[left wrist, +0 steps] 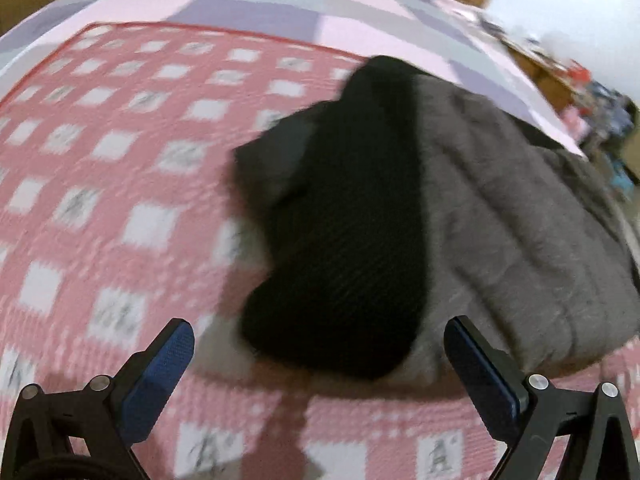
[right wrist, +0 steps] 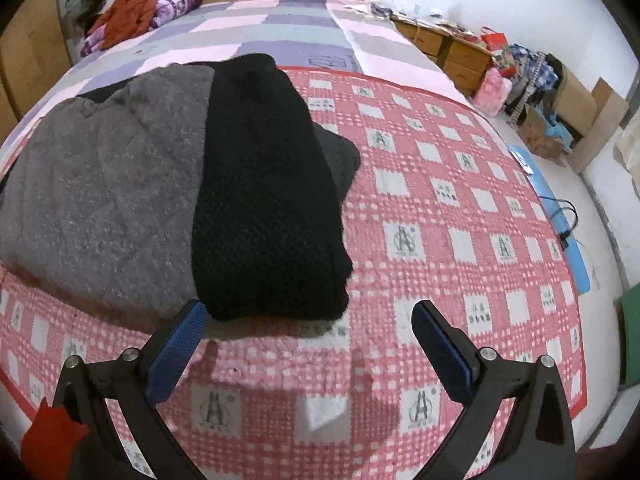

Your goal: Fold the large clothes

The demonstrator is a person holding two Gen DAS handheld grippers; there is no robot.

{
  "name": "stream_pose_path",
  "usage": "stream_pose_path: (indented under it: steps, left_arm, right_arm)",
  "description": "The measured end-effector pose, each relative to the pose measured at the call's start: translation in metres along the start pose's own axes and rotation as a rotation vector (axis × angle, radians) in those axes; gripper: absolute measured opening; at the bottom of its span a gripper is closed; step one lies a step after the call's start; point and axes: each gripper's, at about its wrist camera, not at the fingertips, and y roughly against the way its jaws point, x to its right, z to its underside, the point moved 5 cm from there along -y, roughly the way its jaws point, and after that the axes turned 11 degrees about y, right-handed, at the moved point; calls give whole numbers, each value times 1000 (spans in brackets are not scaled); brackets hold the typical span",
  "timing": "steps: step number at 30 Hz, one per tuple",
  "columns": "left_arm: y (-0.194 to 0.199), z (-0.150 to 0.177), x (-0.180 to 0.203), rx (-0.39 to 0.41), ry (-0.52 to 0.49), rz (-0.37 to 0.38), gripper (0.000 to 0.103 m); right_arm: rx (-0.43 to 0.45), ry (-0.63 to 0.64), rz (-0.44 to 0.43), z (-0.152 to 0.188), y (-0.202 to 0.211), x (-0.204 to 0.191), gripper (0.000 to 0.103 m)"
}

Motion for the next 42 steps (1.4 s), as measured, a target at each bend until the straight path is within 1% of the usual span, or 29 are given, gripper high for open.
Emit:
stream_pose_path:
  steps: [2, 4, 6, 8, 10, 13, 14, 16, 17, 18, 19, 20, 21, 23, 24, 25, 26, 27, 29, 31, 32, 33, 34, 35, 36, 37, 38, 40, 42]
  left_arm:
    - [-12, -5, 11, -39, -57, 12, 103]
    - [-34, -8, 17, -99, -119, -8, 103]
    - [-50, -10, 16, -150, -125, -2, 103]
    - [-65, -13, 13, -194, -92, 29, 103]
    - [-75, -12, 19, -221, -111, 44, 103]
    - [-77, -10, 32, -222, -161, 61, 101]
    - [-75, -9, 35, -218, -172, 67, 95]
    - [-71, -10, 33, -219, -167, 88, 88]
    - [-69, -10, 32, -219, -164, 96, 81]
    - [-66, -11, 32, -214, -165, 106, 78]
    - [-62, -12, 33, -212, -171, 113, 71]
    - [-59, -13, 34, -209, -178, 119, 68]
    - [-57, -13, 36, -205, -187, 119, 67]
    - [-61, -14, 34, -216, -182, 124, 70]
    - [-66, -13, 32, -223, -175, 119, 75]
    - [-73, -13, 30, -231, -167, 102, 92]
    - [-83, -14, 31, -239, -157, 72, 103]
    - [-93, -15, 34, -251, -142, 61, 103]
    - [-106, -15, 38, -269, -138, 32, 103]
    - [-107, -15, 37, -273, -134, 45, 102]
    - [-104, -15, 36, -272, -126, 57, 88]
    - [-95, -15, 37, -264, -127, 68, 81]
    - [-86, -15, 40, -250, -141, 78, 64]
    - [-78, -15, 41, -241, -147, 82, 53]
    - [-71, -15, 42, -236, -145, 89, 50]
    - [-62, -18, 42, -230, -134, 103, 46]
    - [-56, -22, 42, -227, -118, 115, 44]
    - [-42, -38, 43, -226, -88, 151, 43]
    - [-25, -55, 52, -199, -125, 157, 42]
  right_arm:
    - [22, 22, -23, -8, -1, -3, 103]
    - [32, 47, -51, -17, -4, -6, 103]
    - [30, 64, -97, -24, -12, -6, 103]
    - [23, 65, -153, -30, -23, -2, 103]
    - [8, 59, -208, -32, -34, 0, 103]
    - [-7, 52, -264, -32, -48, 1, 103]
    - [-13, 46, -278, -32, -51, 1, 103]
    - [-27, 6, -330, -30, -55, 2, 102]
    - [-31, -10, -354, -30, -56, 2, 101]
    - [-29, -6, -360, -31, -55, 0, 94]
    - [-14, 20, -360, -32, -51, -3, 88]
    - [-8, 33, -359, -34, -48, -3, 86]
    - [-1, 43, -357, -36, -44, -5, 85]
    - [11, 36, -372, -39, -42, -3, 85]
    - [12, 23, -385, -40, -43, -1, 87]
    - [8, 13, -389, -42, -46, 0, 96]
    - [-6, -6, -394, -45, -54, -1, 100]
    - [-16, -14, -399, -49, -60, -2, 103]
    - [-54, -20, -419, -56, -78, -12, 103]
    - [-77, -9, -419, -62, -85, -20, 102]
    - [-77, -14, -419, -63, -84, -21, 97]
    - [-70, -21, -431, -64, -80, -21, 80]
    - [-50, -13, -430, -64, -70, -20, 63]
    - [-34, -7, -428, -65, -60, -19, 54]
    - [-22, -6, -422, -64, -51, -17, 45]
    - [-13, -13, -425, -65, -43, -15, 41]
    - [-3, -18, -428, -66, -35, -13, 39]
    - [12, -11, -413, -75, -23, -12, 32]
    - [56, -12, -404, -94, -3, -8, 29]
